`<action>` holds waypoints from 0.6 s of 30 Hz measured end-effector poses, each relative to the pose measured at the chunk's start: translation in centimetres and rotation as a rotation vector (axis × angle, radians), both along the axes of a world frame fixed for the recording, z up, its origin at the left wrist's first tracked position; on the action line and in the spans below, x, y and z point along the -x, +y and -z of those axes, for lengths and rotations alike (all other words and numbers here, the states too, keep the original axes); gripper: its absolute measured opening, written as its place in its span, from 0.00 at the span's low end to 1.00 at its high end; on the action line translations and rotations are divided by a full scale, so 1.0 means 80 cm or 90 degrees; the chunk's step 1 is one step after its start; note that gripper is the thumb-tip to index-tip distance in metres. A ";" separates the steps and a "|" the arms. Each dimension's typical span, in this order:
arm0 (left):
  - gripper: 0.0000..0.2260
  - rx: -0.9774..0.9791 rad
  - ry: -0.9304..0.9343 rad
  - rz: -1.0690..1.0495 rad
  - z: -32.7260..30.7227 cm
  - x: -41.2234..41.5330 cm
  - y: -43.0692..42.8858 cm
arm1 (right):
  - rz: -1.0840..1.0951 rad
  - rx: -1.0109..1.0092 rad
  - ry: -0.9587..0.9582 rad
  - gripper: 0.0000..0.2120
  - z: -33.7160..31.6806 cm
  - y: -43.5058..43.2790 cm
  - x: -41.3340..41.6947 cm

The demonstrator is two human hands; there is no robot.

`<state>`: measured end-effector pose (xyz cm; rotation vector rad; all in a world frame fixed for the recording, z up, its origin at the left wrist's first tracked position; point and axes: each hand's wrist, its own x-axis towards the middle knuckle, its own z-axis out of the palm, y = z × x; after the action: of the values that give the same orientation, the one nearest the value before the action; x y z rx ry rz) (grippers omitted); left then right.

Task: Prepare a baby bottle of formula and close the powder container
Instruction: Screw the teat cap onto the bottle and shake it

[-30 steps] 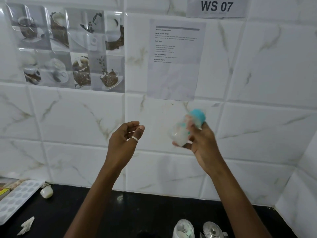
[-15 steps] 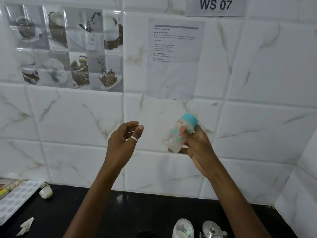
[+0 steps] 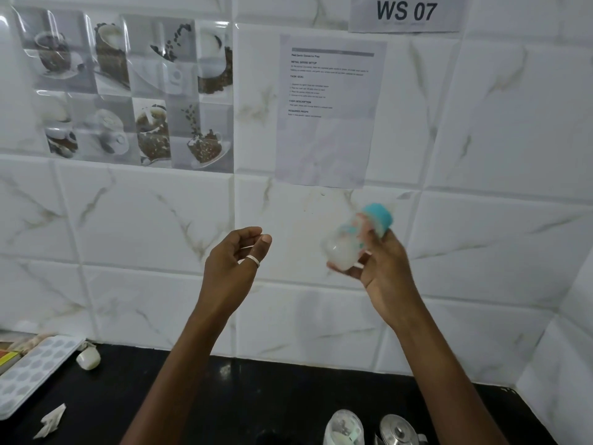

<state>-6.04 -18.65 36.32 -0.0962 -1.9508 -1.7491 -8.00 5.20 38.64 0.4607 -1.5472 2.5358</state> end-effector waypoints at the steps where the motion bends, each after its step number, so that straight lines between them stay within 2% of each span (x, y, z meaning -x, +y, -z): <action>1: 0.08 0.001 0.000 -0.002 0.000 0.000 -0.002 | 0.016 0.057 -0.001 0.27 -0.003 0.001 0.003; 3: 0.09 0.002 0.001 -0.006 0.000 -0.001 -0.004 | 0.025 0.049 0.004 0.24 -0.001 -0.002 0.003; 7: 0.10 0.007 0.004 -0.006 0.000 0.000 -0.001 | -0.037 -0.230 0.009 0.32 0.013 -0.011 -0.006; 8: 0.09 0.010 0.005 -0.004 0.000 0.000 0.000 | -0.031 -0.216 0.019 0.33 0.011 -0.010 -0.006; 11: 0.09 0.008 0.002 0.002 0.000 -0.001 -0.001 | -0.002 0.004 0.008 0.31 0.001 -0.003 0.001; 12: 0.09 0.008 0.001 0.001 0.000 -0.002 -0.002 | 0.009 0.035 0.008 0.29 -0.001 -0.001 0.003; 13: 0.09 0.007 -0.001 -0.001 0.001 -0.002 -0.003 | 0.015 0.014 0.009 0.29 -0.001 -0.001 0.003; 16: 0.08 0.001 -0.001 -0.005 0.000 -0.001 -0.004 | -0.010 -0.213 0.015 0.30 0.008 -0.004 0.000; 17: 0.08 0.002 -0.001 -0.006 0.000 0.000 -0.003 | -0.013 -0.243 0.014 0.32 0.009 -0.003 -0.001; 18: 0.08 0.002 0.000 -0.005 0.000 0.000 -0.003 | -0.008 -0.222 0.018 0.33 0.008 0.000 0.000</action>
<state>-6.04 -18.88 36.30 -0.0888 -1.9516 -1.7415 -7.97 5.21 38.00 0.5421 -1.9874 2.2586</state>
